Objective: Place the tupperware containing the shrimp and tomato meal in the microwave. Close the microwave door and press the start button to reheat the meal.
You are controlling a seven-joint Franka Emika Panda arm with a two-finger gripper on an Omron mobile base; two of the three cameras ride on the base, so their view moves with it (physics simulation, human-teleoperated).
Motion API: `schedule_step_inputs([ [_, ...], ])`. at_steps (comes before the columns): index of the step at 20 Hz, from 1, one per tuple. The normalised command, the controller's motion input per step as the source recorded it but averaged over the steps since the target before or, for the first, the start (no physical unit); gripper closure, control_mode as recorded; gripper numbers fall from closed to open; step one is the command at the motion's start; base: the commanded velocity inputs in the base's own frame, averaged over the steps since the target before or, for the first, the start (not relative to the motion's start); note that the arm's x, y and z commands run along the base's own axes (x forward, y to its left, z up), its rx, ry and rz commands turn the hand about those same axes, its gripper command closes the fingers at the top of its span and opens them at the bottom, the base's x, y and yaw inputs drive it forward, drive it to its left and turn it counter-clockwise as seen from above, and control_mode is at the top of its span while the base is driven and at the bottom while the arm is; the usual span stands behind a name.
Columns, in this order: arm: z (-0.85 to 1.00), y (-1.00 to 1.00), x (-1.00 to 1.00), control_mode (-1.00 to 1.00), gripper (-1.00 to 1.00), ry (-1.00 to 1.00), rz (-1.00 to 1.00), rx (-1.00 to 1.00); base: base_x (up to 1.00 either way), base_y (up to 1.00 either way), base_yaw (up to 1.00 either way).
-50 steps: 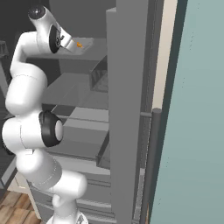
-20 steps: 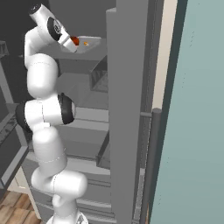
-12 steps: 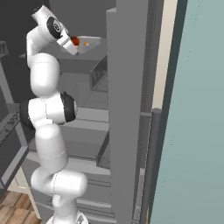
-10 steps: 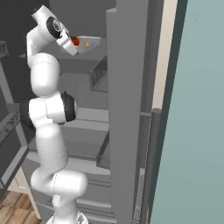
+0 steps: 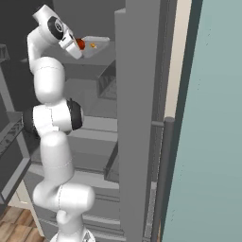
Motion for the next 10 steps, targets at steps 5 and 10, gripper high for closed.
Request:
schedule_step_inputs([
  [5,-0.32,-0.34,-0.23,-1.0,1.0,-0.01,0.0,0.0,0.0,0.0,0.0],
  [10,-0.32,-0.44,-0.33,-1.0,1.0,-0.08,0.0,0.0,0.0,0.0,0.0],
])
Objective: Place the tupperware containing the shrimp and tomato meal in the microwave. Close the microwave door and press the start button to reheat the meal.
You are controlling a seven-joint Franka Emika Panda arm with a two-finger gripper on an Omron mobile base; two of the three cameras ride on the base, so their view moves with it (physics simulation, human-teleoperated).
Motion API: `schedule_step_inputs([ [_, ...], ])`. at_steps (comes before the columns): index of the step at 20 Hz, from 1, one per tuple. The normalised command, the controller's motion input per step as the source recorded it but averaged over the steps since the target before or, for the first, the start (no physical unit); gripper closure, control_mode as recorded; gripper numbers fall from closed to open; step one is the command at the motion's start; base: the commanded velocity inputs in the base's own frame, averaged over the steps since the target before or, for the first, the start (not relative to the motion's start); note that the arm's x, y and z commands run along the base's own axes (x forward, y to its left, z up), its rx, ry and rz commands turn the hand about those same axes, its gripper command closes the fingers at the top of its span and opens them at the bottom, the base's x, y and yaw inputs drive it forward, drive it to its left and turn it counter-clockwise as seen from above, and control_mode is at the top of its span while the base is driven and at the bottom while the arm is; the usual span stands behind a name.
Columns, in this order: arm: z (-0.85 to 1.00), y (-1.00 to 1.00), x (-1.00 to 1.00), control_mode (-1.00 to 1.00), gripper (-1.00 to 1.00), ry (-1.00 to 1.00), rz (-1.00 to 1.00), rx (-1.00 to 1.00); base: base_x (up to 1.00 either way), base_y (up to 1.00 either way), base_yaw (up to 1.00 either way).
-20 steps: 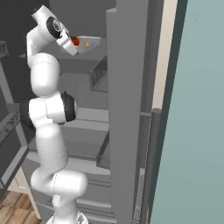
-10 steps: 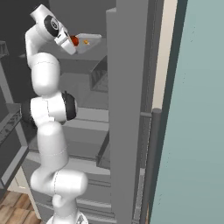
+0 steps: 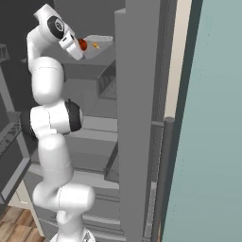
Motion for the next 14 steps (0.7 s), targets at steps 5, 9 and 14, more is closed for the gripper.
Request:
schedule_step_inputs([
  [5,-0.27,-0.28,-0.56,-1.0,1.0,-0.12,0.07,0.0,0.0,0.0,0.0],
  [9,-0.23,-0.29,-0.91,-1.0,1.0,-0.12,0.22,0.0,0.0,0.0,0.0],
  [14,-0.15,-0.43,-1.0,-1.0,1.0,-0.09,0.31,0.03,0.0,0.0,0.0],
])
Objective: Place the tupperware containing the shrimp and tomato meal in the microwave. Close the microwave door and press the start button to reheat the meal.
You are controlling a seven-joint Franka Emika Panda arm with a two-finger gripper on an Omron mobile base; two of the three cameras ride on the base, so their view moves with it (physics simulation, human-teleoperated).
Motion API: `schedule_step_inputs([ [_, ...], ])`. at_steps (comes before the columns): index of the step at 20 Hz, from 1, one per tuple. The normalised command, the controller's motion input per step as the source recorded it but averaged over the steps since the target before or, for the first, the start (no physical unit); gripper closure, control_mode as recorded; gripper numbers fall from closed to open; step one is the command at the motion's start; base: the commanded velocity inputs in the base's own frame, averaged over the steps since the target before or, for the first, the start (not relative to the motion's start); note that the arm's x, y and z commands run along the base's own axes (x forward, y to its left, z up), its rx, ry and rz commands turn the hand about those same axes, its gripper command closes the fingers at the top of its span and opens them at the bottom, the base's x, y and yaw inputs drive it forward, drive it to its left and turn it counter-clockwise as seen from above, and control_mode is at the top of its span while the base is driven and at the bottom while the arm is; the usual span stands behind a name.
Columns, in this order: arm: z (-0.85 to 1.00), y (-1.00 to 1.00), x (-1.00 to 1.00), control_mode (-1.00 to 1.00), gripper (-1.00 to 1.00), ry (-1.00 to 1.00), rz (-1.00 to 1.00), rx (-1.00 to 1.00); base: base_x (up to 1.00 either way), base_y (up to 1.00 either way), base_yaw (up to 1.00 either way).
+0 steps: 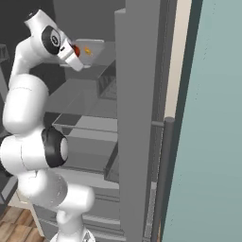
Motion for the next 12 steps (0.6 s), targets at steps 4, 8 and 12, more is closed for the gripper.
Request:
schedule_step_inputs([
  [4,-0.08,-0.23,-1.0,-1.0,1.0,0.0,0.3,0.0,0.0,0.0,0.0],
  [8,-0.18,-0.21,-1.0,-1.0,1.0,0.0,0.31,0.0,0.0,0.0,0.0],
  [12,-0.08,-0.01,-1.0,-1.0,1.0,0.05,0.26,-0.01,0.0,0.0,0.0],
])
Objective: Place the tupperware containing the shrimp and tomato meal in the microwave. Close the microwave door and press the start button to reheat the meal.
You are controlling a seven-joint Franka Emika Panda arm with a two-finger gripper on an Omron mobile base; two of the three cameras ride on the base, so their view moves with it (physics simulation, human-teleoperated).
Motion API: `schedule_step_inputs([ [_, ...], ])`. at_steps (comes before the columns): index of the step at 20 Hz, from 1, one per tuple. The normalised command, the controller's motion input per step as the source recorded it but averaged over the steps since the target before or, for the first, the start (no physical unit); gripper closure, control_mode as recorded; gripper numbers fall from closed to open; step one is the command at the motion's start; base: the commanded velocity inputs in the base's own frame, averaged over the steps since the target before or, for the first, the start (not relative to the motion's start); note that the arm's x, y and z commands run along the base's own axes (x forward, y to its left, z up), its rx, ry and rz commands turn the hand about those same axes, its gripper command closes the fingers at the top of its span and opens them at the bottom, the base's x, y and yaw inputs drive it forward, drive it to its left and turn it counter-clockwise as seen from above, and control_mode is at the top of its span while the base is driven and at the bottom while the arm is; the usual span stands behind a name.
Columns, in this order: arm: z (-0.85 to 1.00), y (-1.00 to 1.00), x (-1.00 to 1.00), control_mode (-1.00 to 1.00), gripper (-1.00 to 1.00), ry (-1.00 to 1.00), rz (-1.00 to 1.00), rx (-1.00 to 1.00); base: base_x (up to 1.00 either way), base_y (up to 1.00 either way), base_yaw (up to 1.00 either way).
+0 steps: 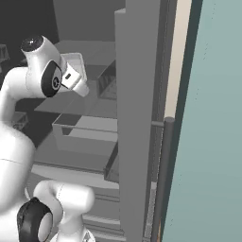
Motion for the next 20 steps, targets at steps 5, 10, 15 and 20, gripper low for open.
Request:
schedule_step_inputs([
  [5,-0.19,-0.05,-0.99,-1.0,1.0,0.06,0.17,-0.03,0.0,0.0,0.0],
  [10,-0.19,-0.08,-0.52,-1.0,1.0,0.07,0.0,-0.04,0.0,0.0,0.0],
  [15,-0.12,-0.39,-0.24,-1.0,1.0,0.0,-0.08,0.0,0.0,0.0,0.0],
  [20,-0.09,-0.56,-0.13,-1.0,1.0,0.0,-0.17,0.0,0.0,0.0,0.0],
])
